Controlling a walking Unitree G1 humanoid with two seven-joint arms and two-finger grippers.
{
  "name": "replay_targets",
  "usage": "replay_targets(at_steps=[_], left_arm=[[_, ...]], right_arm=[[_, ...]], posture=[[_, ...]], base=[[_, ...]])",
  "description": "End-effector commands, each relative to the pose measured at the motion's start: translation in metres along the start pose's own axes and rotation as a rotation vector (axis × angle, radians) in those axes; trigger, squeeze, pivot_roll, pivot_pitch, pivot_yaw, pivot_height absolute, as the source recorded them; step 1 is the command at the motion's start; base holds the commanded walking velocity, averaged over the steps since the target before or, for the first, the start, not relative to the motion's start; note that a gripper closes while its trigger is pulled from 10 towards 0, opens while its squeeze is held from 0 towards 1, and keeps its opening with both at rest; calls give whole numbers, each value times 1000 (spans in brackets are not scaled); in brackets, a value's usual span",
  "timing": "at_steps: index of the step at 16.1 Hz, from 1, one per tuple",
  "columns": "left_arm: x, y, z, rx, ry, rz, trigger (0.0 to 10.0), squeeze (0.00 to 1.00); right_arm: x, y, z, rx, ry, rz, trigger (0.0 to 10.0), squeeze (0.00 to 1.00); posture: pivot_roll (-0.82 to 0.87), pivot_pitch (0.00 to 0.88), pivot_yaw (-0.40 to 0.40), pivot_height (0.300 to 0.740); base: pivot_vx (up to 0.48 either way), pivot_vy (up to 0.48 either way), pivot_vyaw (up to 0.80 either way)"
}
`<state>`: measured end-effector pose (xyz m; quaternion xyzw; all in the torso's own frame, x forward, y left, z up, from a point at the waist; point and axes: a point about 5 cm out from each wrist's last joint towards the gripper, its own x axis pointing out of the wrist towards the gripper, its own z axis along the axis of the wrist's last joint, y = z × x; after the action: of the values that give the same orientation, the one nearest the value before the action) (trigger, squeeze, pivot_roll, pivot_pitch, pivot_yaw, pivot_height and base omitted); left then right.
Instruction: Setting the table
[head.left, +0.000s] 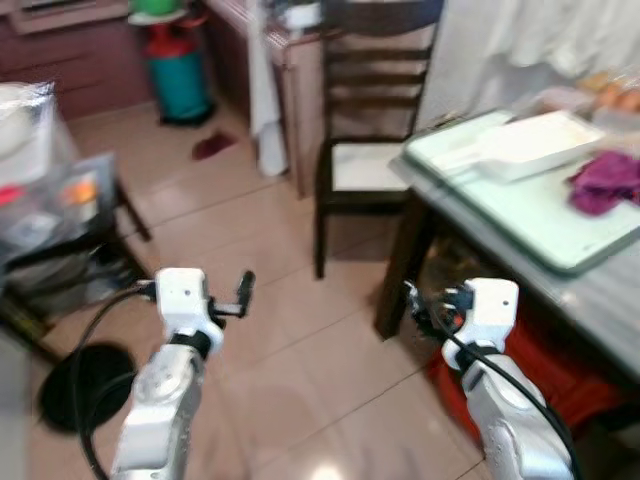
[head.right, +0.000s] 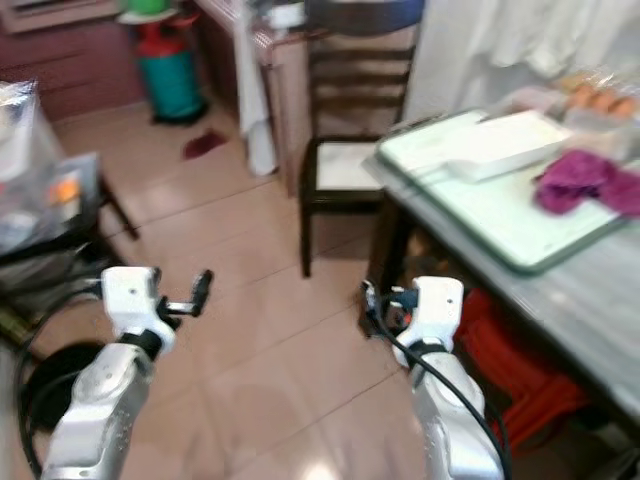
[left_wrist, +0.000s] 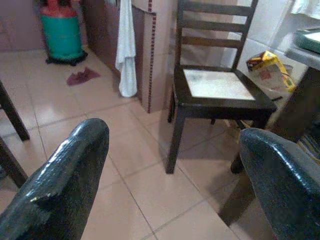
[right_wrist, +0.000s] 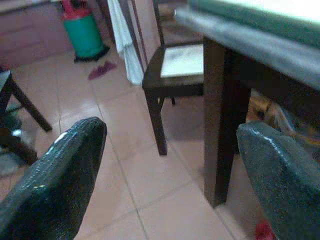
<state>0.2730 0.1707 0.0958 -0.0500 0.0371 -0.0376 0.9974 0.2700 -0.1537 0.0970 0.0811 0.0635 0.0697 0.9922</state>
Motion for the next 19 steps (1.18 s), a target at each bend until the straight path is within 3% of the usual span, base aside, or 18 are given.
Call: replay_targets(at_steps=[1, 4, 10, 11, 13, 19], left_arm=[[-3, 7, -4, 0, 23, 27, 10000, 0], [-4, 6, -9, -23, 31, 67, 10000, 0], [-7, 6, -18, -54, 46, 149, 10000, 0], [-7, 6, -19, -63, 55, 160, 10000, 0], [-9, 5, -22, -44, 65, 155, 10000, 0], [-4, 6, -19, 2, 73, 120, 10000, 0]], right_arm=[[-1, 4, -1, 12, 4, 13, 10000, 0], [0, 4, -1, 22, 3, 19, 10000, 0], [4, -3, 4, -85, 26, 9, 10000, 0], [4, -3, 4, -70, 26, 27, 10000, 0], [2, -7, -1, -87, 47, -13, 10000, 0], [1, -2, -4, -23, 44, -31, 10000, 0]], posture=[[-107, 85, 41, 740], [-107, 81, 23, 740], [-98, 76, -36, 740], [-99, 77, -54, 740], [-102, 77, -39, 740], [-117, 81, 11, 740]], base=[[262, 0, -800], [0, 0, 0], [0, 0, 0], [0, 0, 0], [0, 0, 0], [0, 0, 0]])
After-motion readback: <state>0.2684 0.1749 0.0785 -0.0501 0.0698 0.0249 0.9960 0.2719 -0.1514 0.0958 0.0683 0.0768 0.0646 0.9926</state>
